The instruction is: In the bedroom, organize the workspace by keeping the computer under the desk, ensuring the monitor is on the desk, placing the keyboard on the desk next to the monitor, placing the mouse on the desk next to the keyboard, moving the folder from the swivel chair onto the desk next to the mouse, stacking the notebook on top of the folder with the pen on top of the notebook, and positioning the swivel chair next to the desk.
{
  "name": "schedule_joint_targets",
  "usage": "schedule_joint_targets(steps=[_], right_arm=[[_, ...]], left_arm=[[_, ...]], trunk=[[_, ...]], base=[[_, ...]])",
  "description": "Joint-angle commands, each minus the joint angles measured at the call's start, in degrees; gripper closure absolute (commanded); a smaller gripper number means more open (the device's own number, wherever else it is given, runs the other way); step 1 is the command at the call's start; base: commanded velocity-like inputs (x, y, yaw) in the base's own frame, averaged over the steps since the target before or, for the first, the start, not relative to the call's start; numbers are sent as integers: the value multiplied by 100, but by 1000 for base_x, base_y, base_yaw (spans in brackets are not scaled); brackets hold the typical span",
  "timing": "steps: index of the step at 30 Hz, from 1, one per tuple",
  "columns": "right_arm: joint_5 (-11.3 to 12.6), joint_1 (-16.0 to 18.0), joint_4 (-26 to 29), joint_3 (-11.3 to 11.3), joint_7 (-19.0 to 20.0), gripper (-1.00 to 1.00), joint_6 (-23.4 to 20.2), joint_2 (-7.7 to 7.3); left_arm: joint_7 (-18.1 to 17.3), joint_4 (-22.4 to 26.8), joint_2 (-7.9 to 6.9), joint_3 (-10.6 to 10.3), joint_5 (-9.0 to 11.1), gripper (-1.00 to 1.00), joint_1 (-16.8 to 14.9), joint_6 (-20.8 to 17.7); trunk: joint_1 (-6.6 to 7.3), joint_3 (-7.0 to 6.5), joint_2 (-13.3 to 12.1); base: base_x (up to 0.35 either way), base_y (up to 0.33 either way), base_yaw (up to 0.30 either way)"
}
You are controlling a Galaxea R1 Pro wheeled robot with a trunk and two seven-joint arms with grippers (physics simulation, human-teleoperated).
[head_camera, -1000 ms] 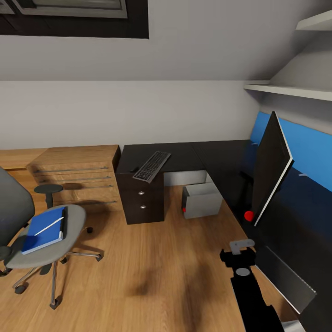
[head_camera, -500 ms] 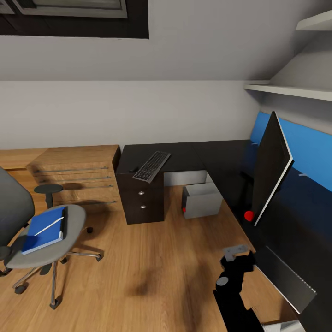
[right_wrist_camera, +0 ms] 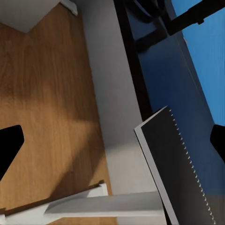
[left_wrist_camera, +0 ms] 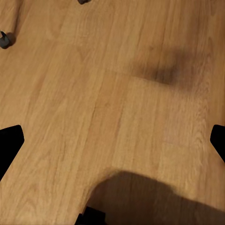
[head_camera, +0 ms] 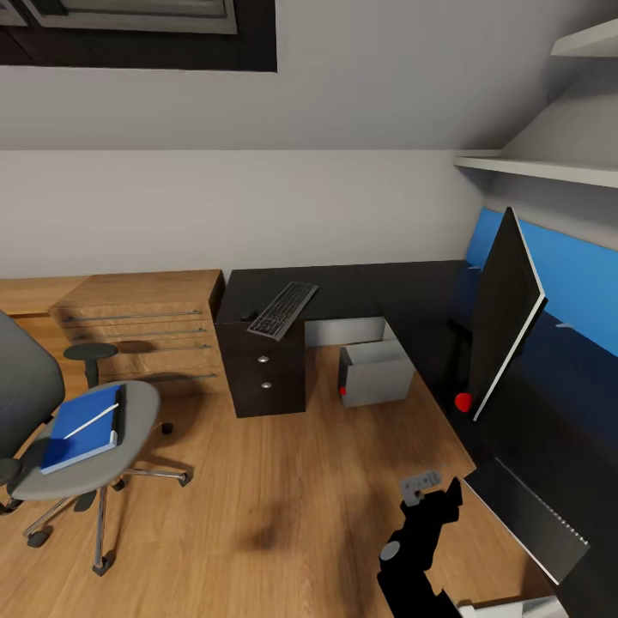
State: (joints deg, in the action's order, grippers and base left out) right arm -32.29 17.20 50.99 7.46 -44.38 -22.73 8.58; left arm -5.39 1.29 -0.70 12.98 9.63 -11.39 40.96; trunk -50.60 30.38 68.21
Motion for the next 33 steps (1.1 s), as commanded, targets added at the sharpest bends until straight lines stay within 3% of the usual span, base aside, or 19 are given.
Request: schedule_joint_targets(steps=[1,16,33], right_arm=[[-42,3,-13,10,-17,-100,-48,0],[-70,3,-268,20,-152,-100,-55,-17],[-76,3,-470,19,-247,-100,-56,-31]], left_arm=[[-57,-6,-1,11,56,-100,-4,11],[-58,-6,0,11,56,-100,-4,10],[-64,-11,-6,11,56,-100,-4,15]], trunk=[[0,5,3],[0,5,3],[0,5,3]], base=[[0,0,0],[0,-2,0],[0,-96,0]])
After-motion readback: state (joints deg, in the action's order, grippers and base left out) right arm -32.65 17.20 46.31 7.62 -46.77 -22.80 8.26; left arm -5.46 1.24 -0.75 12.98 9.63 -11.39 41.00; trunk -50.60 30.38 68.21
